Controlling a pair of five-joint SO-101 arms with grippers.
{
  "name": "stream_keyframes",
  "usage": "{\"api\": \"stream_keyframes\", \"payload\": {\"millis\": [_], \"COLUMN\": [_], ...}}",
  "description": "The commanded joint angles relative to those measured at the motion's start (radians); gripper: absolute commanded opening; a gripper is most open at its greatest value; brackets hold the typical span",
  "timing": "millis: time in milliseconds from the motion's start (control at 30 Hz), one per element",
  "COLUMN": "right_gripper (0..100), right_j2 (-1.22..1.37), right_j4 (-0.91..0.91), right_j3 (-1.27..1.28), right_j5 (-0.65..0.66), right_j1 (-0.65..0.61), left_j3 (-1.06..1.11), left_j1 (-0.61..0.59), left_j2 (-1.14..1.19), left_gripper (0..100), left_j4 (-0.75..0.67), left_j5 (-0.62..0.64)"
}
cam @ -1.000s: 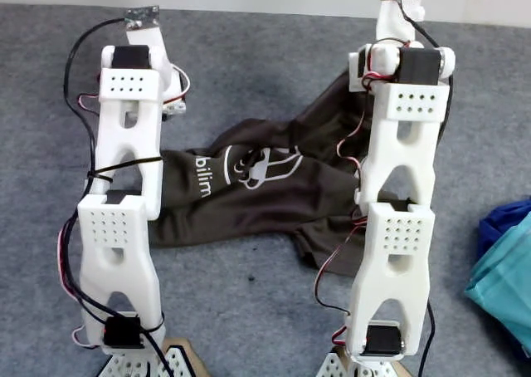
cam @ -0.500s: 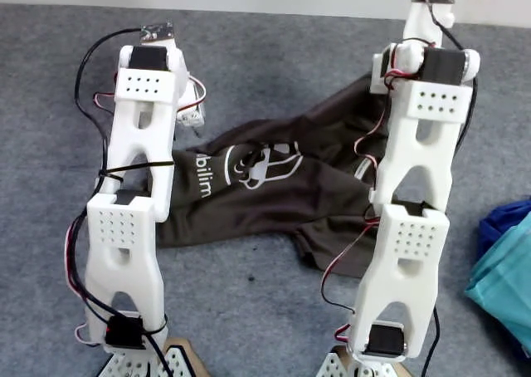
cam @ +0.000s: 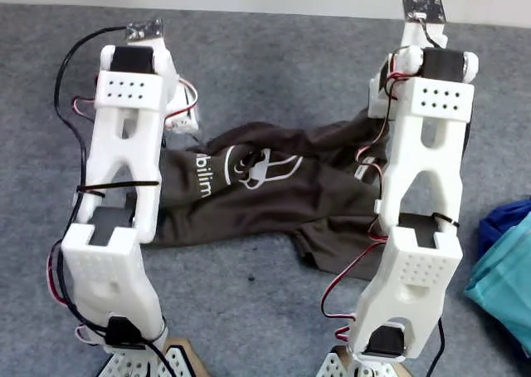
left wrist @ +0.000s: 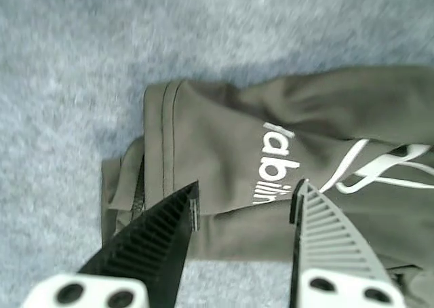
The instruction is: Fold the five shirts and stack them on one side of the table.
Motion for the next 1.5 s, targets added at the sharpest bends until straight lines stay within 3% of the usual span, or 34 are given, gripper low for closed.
{"api": "stream_keyframes", "payload": {"millis": [0, 433, 1000, 1100, 1200, 1467], "right_gripper": [0.6, 0.6, 0.6, 0.6, 0.6, 0.6], "right_j2": [-0.076, -0.076, -0.076, -0.076, -0.074, -0.076], "right_j4": [-0.018, -0.035, -0.062, -0.062, -0.062, -0.061], "right_j3": [-0.005, -0.005, -0.004, -0.004, -0.004, -0.004], "right_j5": [-0.009, -0.003, -0.003, -0.003, -0.003, -0.003], "right_j1": [0.016, 0.012, -0.001, -0.001, 0.002, 0.001], "left_j3": [0.067, 0.099, 0.102, 0.099, 0.096, -0.004], "left_j1": [-0.016, -0.016, -0.008, 0.005, 0.01, 0.022], "left_j2": [-0.038, 0.11, 0.282, 0.285, 0.28, 0.28], "left_gripper": [23, 23, 23, 17, 0, 1], "left_j4": [-0.075, -0.288, -0.334, -0.336, -0.353, -0.356], "left_j5": [-0.012, -0.012, -0.009, -0.008, -0.012, -0.008]}}
